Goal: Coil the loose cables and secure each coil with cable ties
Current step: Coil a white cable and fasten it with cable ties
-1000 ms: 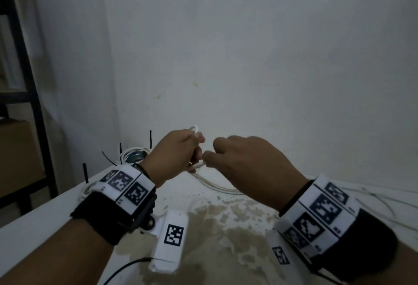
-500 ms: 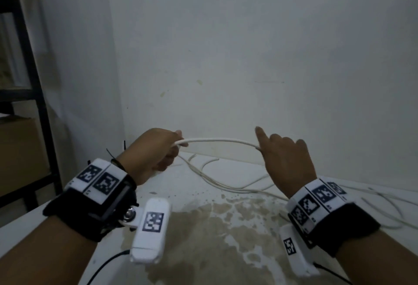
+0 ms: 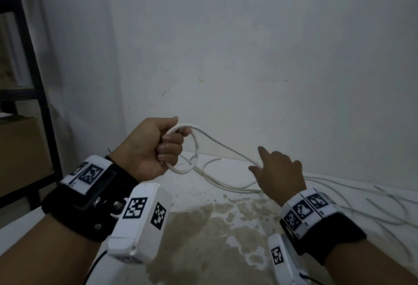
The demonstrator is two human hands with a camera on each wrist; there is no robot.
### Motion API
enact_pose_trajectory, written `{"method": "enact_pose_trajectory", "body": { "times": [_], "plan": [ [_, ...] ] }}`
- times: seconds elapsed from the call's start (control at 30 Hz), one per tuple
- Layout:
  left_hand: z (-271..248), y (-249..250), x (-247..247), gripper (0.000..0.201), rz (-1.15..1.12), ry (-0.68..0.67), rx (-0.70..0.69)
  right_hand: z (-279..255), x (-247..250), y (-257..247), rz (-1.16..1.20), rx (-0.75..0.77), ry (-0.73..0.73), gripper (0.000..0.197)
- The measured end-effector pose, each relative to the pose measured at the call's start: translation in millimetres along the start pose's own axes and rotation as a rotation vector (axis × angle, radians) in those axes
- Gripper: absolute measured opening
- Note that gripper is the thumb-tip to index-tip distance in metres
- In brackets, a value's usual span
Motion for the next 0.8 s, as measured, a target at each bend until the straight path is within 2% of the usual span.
{"method": "enact_pose_trajectory", "body": {
  "times": [0.07,0.17,0.23,0.33,0.47,0.57,0.67,0.73,0.8],
  "plan": [
    [-1.8,-7.7,-7.8,0.036,0.032,-0.019,0.019,2.0,22.5,-35.6,0.242,0.118,0.137,0.059],
    [-2.9,-19.6,-16.0,0.037,0.055,-0.027,0.040,-5.4,60.8,-84.8,0.711,0.266,0.314,0.047],
    [-4.1,-24.6,-19.1,0.035,0.054,-0.036,0.041,-4.7,69.6,-91.1,0.866,0.233,0.366,0.032],
    [-5.6,-27.8,-19.1,0.030,0.082,-0.039,0.013,-0.6,75.7,-80.2,0.888,0.150,0.453,0.036],
    [-7.7,-37.5,-22.5,0.037,0.096,-0.074,0.012,6.0,70.1,-75.3,0.848,0.129,0.394,0.035],
    [-11.1,-39.8,-30.4,0.036,0.070,-0.127,0.008,8.0,60.1,-71.0,0.950,0.075,0.261,0.035],
    [-12.5,-36.0,-35.0,0.033,0.078,-0.136,-0.050,3.0,53.4,-70.0,1.017,0.038,0.197,0.039],
    [-12.8,-30.4,-36.3,0.027,0.050,-0.125,-0.088,-1.1,48.5,-70.9,1.032,0.020,0.176,0.039],
    [-12.2,-25.5,-36.0,0.027,-0.023,-0.129,-0.082,-4.5,47.6,-66.6,1.053,-0.011,0.213,0.028]
  ]
}}
Point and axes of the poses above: each hand's wrist, its own z-axis towards the middle knuckle, its own x-axis out of the back of the hand, y = z × x, the point moved 10 cm from there along z, towards the middle knuckle, and after that the axes turned 14 degrees about y, right-handed, at the moved point
